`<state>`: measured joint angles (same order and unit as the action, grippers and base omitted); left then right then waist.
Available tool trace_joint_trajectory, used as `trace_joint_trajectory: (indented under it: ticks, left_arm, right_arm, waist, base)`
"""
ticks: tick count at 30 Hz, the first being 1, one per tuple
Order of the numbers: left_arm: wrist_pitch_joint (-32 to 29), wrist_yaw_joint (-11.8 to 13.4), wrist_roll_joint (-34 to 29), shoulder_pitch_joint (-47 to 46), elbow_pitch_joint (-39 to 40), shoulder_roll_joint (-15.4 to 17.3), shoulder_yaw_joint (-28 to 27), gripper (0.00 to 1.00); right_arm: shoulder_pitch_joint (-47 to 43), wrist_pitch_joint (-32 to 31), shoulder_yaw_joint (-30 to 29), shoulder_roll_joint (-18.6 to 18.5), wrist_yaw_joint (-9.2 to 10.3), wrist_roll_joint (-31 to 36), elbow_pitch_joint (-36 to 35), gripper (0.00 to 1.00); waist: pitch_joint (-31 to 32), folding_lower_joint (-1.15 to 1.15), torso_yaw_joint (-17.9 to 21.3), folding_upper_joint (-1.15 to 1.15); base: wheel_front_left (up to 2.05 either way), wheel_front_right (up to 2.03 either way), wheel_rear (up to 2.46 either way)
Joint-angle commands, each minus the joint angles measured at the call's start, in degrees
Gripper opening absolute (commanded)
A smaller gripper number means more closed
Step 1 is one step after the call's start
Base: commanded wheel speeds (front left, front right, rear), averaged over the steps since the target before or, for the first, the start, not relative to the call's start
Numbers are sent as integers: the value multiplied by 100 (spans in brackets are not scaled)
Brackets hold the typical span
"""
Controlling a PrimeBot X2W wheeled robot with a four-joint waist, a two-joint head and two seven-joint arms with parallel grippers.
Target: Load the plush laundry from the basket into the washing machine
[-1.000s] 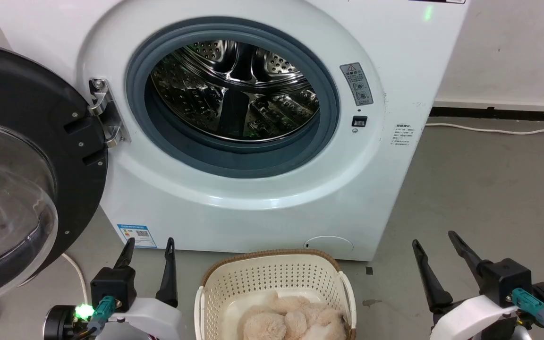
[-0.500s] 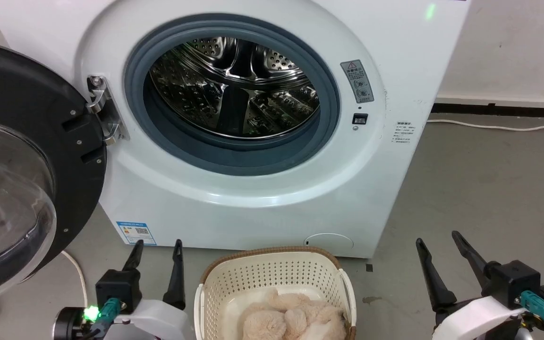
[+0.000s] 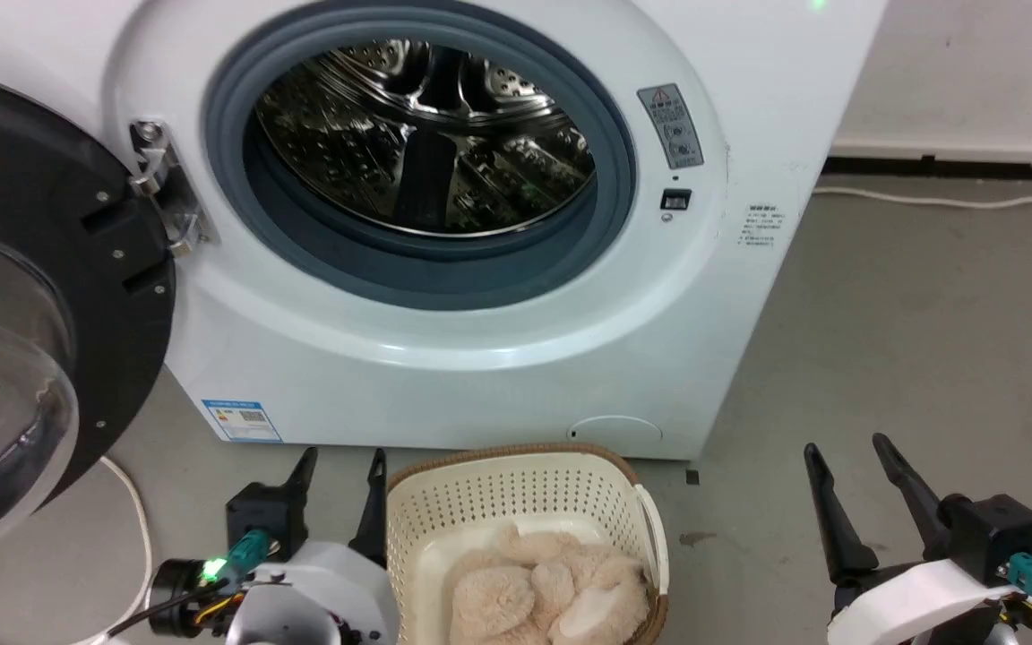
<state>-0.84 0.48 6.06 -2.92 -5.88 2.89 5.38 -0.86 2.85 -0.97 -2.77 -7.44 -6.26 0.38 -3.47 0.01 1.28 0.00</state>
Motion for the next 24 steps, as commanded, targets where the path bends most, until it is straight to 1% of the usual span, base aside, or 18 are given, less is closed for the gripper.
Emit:
trace_joint_trajectory:
  ticks: [1, 12, 24]
  left_arm:
    - [-64, -42, 69, -170, -140, 2, 98, 100]
    - [-562, -139, 342, -674, -836, 1, 405, 100]
    - [-1458, -168, 634, -1268, -1535, 33, 739, 100]
  right_arm:
    - [30, 70, -16, -3, -2, -95, 21, 100]
    - [177, 214, -70, -4, -2, -320, 61, 100]
    - [391, 387, -136, -5, -3, -594, 97, 100]
  waist:
    - [-92, 0, 43, 0]
    - [-530, 0, 205, 0]
    - [-1134, 0, 387, 0]
  base:
    - [0, 0, 0]
    - [0, 0, 0]
    - [0, 0, 0]
